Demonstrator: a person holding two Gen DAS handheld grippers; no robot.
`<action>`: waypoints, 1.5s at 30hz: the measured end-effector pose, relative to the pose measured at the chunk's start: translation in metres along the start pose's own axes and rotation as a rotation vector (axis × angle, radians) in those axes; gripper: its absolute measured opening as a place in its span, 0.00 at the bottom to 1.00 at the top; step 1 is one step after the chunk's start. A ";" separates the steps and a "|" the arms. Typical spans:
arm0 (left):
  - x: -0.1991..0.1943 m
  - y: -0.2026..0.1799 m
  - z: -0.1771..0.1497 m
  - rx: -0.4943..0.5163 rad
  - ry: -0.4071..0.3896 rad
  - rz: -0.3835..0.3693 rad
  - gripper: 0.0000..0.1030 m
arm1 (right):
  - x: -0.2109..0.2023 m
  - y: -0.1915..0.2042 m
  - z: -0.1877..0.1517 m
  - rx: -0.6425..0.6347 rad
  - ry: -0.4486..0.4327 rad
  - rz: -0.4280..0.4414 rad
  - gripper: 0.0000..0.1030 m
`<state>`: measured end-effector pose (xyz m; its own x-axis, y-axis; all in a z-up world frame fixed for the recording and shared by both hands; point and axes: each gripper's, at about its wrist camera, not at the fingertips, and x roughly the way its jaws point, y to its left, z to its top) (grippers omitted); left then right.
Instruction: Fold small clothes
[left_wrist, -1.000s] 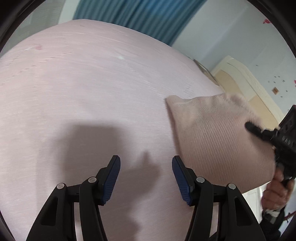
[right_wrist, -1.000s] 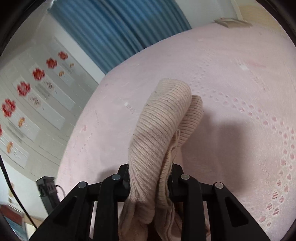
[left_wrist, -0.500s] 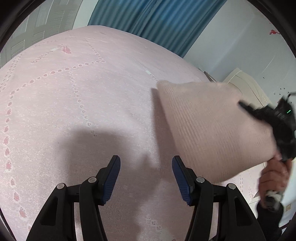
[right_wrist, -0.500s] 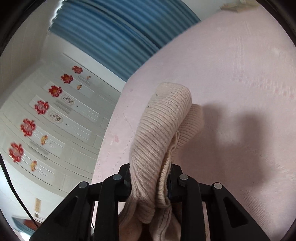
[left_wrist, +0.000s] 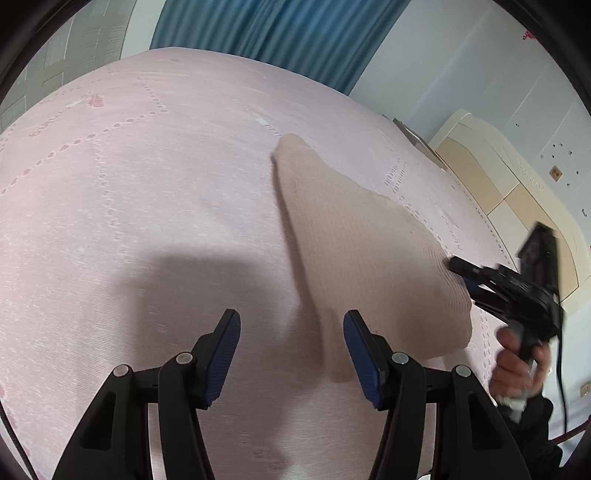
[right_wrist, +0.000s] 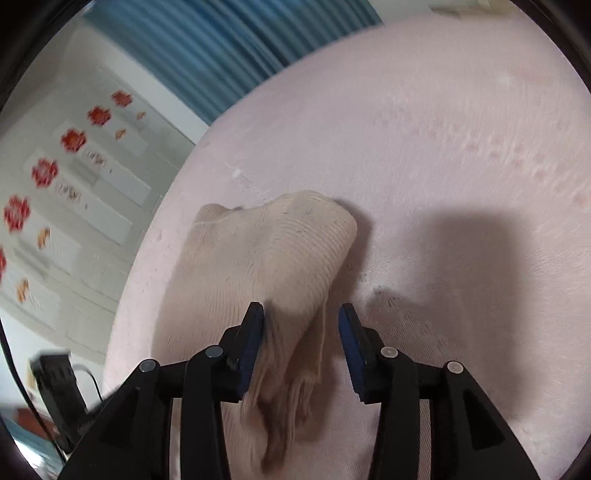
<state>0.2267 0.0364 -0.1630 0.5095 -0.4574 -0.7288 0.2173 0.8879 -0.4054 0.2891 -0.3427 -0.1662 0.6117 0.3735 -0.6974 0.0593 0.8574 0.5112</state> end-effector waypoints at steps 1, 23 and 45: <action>0.001 -0.004 0.000 0.004 0.002 -0.001 0.54 | -0.006 0.001 -0.004 -0.015 -0.004 0.010 0.42; 0.021 -0.032 -0.023 0.075 0.046 0.084 0.55 | -0.023 0.027 -0.052 -0.201 -0.102 -0.011 0.17; 0.008 -0.037 0.003 0.084 -0.042 0.079 0.54 | -0.030 0.014 0.006 -0.122 -0.180 -0.053 0.10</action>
<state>0.2253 0.0005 -0.1522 0.5616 -0.3847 -0.7326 0.2430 0.9230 -0.2983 0.2764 -0.3444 -0.1352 0.7421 0.2668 -0.6149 0.0059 0.9147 0.4040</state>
